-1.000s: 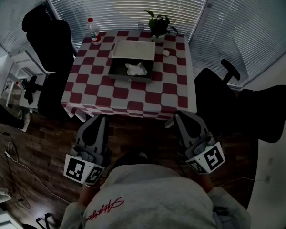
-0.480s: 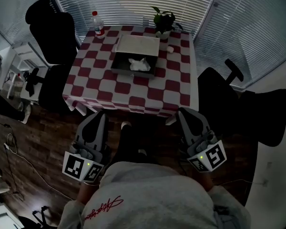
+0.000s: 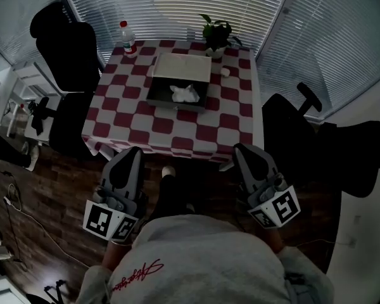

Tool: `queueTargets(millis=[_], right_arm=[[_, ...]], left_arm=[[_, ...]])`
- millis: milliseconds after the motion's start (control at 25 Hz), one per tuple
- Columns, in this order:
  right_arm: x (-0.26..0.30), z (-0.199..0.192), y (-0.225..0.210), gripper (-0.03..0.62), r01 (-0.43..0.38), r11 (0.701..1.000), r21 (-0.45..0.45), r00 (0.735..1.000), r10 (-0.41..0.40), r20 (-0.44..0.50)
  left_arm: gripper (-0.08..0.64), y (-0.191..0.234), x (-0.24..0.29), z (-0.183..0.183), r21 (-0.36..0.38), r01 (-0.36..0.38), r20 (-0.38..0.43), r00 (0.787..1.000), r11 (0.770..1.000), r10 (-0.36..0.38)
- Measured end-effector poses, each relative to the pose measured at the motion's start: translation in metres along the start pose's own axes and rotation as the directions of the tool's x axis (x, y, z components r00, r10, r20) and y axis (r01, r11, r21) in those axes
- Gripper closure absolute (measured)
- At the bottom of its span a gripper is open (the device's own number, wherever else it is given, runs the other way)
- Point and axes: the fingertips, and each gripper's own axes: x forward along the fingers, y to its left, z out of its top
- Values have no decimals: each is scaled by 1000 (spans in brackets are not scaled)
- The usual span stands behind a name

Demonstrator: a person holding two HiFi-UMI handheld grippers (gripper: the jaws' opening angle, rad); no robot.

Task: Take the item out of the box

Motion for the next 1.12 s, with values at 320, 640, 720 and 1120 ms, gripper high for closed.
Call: queueTargets(millis=[320, 640, 720, 1120], right_arm=[[34, -7, -9, 581, 1, 1000, -1, 1000, -2, -9], [62, -12, -27, 581, 21, 1000, -4, 1000, -21, -16], [69, -12, -30, 581, 23, 1000, -7, 1000, -23, -15], [102, -20, -49, 581, 32, 999, -9, 999, -32, -22]], left_arm=[[543, 29, 25, -6, -28, 9, -8, 1000, 1000, -9], [543, 51, 54, -8, -37, 36, -9, 999, 999, -36], [543, 57, 61, -7, -38, 38, -8, 999, 999, -39], [543, 84, 90, -13, -50, 54, -15, 998, 997, -55]])
